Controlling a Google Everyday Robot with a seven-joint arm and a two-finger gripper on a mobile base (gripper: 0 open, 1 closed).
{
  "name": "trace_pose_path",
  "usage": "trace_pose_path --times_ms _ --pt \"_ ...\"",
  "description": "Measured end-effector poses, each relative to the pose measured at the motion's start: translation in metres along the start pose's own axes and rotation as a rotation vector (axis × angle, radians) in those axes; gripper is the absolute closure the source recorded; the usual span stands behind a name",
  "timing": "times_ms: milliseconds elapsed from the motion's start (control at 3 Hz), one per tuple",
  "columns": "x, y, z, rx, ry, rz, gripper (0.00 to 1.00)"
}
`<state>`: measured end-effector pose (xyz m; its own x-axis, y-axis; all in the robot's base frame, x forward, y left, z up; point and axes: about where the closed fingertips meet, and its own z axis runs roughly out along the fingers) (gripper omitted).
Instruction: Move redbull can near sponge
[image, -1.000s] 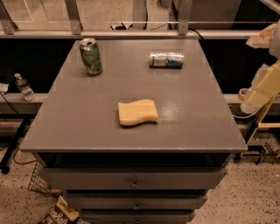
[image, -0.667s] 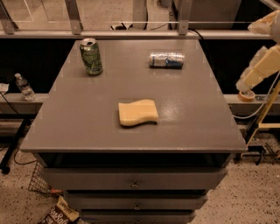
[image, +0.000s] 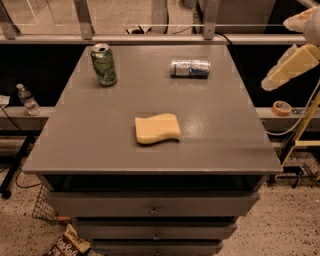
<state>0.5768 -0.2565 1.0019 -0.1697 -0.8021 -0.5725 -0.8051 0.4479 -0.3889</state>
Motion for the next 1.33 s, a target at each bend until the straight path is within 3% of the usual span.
trace_pose_path --times_ms 333,667,1000,1333 --pt "-0.005 -0.007 0.03 -0.023 -0.046 0.037 0.0" --pt "-0.007 -0.024 0.071 -0.061 -0.029 0.065 0.0" --pt "-0.009 -0.042 0.111 -0.058 -0.002 0.101 0.0" --pt "-0.018 -0.068 0.15 -0.028 -0.024 0.131 0.0"
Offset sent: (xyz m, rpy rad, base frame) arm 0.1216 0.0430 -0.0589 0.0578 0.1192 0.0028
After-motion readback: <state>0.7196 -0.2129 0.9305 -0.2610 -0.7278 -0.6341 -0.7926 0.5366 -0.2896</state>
